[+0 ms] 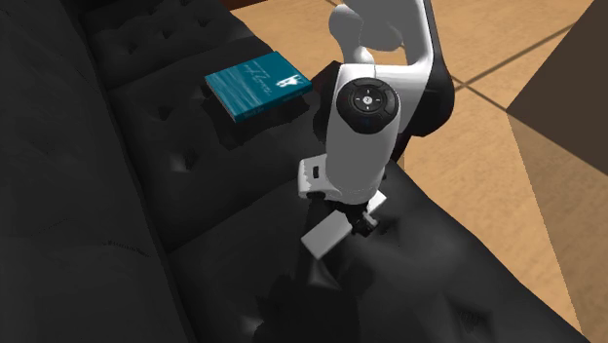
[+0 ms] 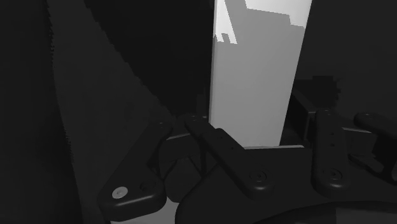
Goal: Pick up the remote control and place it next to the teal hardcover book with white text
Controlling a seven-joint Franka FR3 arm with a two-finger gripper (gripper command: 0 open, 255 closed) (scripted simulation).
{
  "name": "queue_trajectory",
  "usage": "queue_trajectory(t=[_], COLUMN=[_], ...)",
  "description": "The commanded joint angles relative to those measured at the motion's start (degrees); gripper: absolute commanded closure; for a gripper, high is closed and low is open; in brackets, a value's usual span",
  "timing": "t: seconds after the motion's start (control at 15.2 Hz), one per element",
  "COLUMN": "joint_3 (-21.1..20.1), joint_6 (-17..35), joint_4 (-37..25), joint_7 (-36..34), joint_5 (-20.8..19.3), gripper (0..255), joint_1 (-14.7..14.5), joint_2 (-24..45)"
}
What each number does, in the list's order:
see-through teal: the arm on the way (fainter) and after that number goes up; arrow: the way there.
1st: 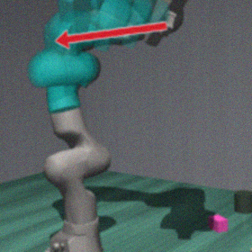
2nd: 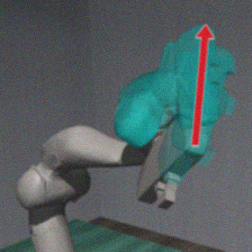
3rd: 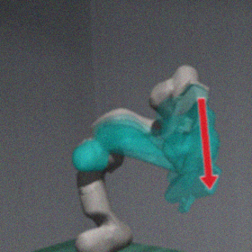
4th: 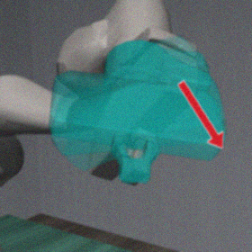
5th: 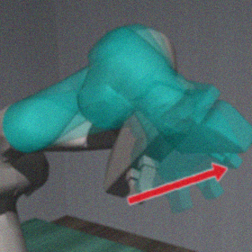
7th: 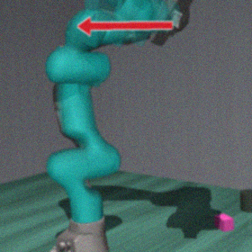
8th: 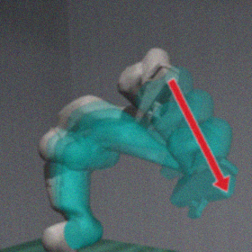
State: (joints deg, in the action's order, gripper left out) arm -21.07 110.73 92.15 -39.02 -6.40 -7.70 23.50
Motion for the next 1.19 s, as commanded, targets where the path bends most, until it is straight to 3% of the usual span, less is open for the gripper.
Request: queue_trajectory(t=[0.0,0.46,1.12], joint_3=[-0.09,-0.31,2.48], joint_6=[-1.23,-5.49,0.71], joint_4=[-0.70,-3.99,19.26], joint_7=[0.15,0.34,12.87], joint_5=[0.22,0.66,6.79], gripper=[255,255,255], joint_1=[0.09,0.06,9.15], joint_2=[-0.56,-1.60,-19.55])
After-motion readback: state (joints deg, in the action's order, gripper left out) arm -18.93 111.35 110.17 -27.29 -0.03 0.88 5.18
